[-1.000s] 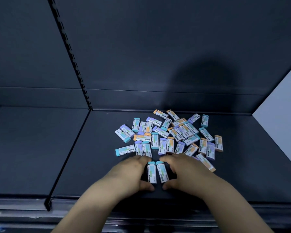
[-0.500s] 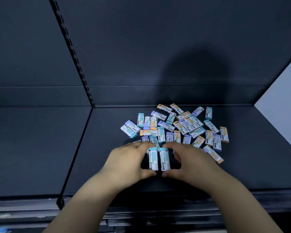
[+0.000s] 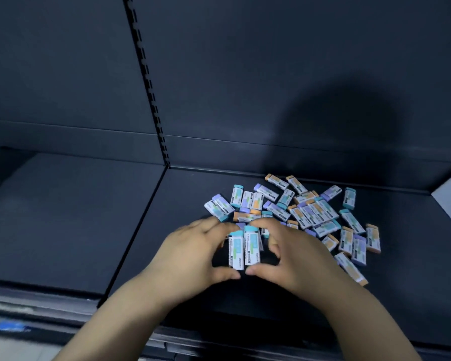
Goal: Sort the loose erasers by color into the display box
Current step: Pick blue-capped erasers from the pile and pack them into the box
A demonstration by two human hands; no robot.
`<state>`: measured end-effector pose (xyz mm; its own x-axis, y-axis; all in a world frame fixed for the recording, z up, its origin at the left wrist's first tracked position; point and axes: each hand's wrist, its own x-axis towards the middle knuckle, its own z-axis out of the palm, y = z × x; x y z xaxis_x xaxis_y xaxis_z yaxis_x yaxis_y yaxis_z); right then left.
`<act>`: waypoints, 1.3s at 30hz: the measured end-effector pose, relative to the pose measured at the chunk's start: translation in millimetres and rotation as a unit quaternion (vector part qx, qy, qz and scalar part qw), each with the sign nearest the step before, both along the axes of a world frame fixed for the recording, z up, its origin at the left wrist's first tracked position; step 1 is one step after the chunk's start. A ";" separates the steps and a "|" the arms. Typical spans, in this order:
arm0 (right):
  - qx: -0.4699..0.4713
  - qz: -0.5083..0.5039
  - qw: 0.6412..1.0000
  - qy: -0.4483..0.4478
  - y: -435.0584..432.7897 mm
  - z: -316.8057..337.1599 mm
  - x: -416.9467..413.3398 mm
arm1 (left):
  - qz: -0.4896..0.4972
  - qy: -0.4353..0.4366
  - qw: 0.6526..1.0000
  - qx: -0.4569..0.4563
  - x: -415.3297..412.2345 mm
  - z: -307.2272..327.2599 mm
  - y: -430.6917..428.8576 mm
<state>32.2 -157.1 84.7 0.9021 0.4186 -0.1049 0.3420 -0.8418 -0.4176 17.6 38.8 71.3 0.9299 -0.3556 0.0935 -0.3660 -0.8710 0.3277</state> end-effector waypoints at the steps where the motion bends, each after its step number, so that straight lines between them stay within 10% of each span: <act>1: 0.003 0.002 1.000 0.003 -0.5 1.4 2.4 | 0.002 -0.013 1.000 0.009 2.5 0.2 1.1; 15: 0.038 0.036 0.998 0.031 58.5 0.3 14.9 | 0.054 -0.126 0.990 0.029 1.9 -10.5 62.3; 39: 0.048 -0.018 0.998 0.033 390.7 0.6 -22.7 | 0.013 -0.134 0.990 0.045 -19.6 -7.2 400.8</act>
<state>9.6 233.6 85.3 0.9088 0.3977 -0.1262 0.2815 -0.8076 -0.5183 -2.1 439.7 64.1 0.8854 -0.3494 0.3065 -0.4056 -0.9029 0.1423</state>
